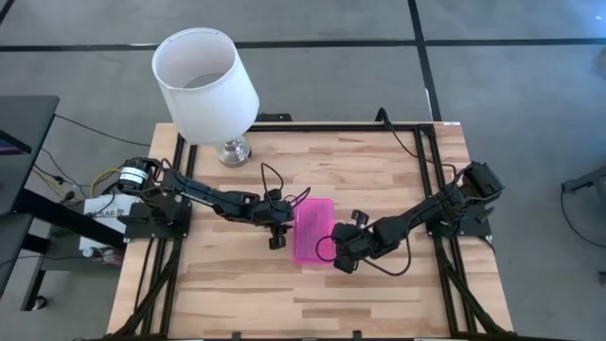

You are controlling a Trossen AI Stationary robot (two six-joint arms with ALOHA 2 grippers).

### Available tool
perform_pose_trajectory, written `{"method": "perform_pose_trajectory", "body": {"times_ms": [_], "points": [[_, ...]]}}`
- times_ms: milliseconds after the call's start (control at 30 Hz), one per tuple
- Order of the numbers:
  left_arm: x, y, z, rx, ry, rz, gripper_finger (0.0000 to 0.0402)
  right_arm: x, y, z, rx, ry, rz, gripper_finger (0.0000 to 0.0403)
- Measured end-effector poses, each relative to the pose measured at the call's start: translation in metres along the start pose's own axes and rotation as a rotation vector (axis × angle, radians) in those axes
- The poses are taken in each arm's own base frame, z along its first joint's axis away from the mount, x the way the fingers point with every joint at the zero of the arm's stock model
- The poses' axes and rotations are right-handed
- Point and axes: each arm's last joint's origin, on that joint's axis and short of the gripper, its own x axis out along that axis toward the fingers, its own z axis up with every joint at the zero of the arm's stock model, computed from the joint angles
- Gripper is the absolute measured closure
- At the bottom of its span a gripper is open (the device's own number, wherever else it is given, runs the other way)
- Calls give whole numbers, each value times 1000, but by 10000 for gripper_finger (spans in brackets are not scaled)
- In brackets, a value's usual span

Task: Pick & place school supplies into a supply box
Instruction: Adjust the pink supply box on the table

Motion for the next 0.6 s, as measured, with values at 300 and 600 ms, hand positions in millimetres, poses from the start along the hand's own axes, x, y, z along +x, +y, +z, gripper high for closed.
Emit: {"method": "perform_pose_trajectory", "body": {"times_ms": [300,600], "points": [[0,0,0,-9,-3,-6,273,2,-5,3,14,8,-14,310],[0,-1,0,-7,-3,-9,273,3,-7,3,16,11,-20,310]]}}
